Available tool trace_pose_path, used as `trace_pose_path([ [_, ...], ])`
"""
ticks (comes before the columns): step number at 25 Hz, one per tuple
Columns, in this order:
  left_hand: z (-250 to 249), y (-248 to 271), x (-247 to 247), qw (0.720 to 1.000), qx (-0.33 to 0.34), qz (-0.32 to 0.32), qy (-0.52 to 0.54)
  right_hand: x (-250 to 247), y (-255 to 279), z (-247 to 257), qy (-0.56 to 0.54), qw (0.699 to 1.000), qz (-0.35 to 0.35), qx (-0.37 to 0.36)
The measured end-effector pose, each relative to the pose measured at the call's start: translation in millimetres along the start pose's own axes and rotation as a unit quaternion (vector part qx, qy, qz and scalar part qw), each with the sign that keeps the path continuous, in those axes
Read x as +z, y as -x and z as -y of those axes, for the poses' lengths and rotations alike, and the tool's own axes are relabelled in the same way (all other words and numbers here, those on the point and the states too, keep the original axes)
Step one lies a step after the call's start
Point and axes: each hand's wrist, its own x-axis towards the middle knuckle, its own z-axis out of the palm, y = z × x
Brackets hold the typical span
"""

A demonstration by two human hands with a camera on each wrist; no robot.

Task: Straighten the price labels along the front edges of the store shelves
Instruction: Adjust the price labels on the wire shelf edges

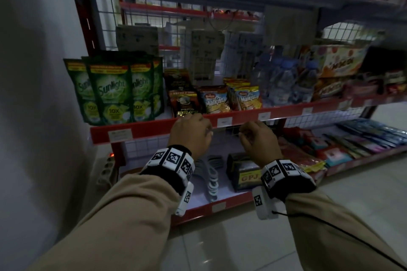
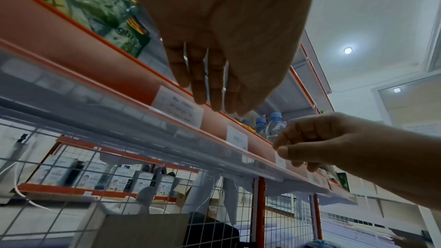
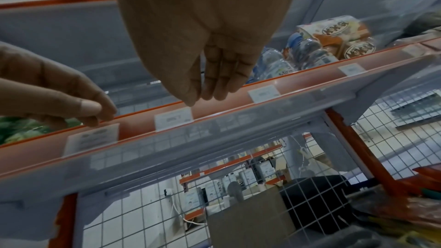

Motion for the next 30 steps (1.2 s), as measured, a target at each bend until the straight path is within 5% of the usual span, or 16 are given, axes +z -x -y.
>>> trace_pose_path([
  [7,-32.5,-20.9,31.4,0.998,0.005,-0.037,-0.043,-6.8,-21.3,-46.9,0.035,0.998,-0.055,0.008],
  [19,-81.2,-52.8,78.7,0.977,-0.088,-0.134,-0.139,8.9,-49.4,-103.9,0.01,0.978,-0.107,-0.177],
  [30,-98.1,-49.5,71.1,0.958,-0.173,-0.123,-0.191,7.0,-70.6,-98.9,-0.003,0.986,-0.088,-0.142],
])
